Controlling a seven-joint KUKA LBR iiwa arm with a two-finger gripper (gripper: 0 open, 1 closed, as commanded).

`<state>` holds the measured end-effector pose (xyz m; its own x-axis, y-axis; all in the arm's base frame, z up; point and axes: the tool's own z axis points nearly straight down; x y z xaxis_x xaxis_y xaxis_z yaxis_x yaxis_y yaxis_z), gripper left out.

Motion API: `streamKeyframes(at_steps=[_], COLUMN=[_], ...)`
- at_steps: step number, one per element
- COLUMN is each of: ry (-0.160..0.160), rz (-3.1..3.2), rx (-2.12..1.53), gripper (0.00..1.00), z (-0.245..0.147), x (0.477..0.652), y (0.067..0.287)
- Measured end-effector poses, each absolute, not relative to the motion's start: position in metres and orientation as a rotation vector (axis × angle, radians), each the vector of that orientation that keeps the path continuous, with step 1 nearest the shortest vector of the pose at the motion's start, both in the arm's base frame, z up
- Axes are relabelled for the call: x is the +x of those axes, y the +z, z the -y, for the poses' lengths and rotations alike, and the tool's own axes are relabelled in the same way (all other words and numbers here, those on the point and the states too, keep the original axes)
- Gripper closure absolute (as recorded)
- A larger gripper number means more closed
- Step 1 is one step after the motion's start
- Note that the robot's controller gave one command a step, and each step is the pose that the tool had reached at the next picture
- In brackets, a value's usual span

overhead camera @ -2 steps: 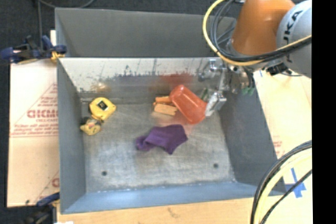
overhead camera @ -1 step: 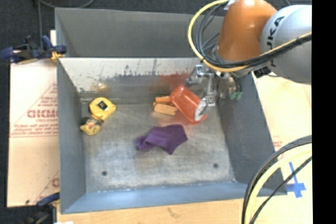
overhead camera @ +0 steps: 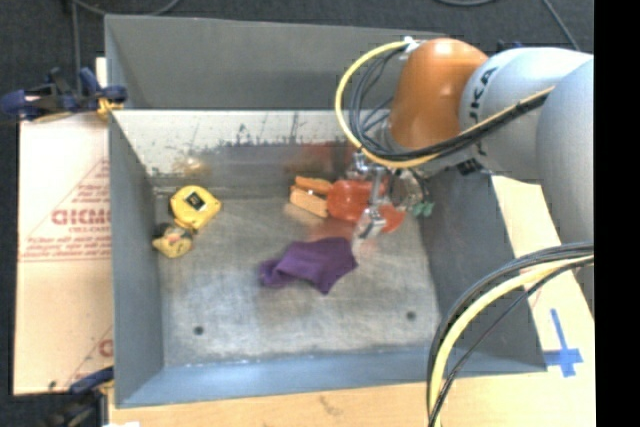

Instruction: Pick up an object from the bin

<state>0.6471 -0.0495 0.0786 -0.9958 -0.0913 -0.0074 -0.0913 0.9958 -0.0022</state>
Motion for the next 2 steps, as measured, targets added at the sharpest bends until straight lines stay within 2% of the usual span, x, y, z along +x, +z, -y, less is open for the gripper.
streamKeyframes(at_steps=[1, 2], ry=[-0.003, -0.001], rz=[-3.131, -3.141], rx=[-0.144, -0.151], gripper=[1.0, 1.0], z=[0.049, 0.046], x=[0.647, 0.639], y=[0.079, 0.113])
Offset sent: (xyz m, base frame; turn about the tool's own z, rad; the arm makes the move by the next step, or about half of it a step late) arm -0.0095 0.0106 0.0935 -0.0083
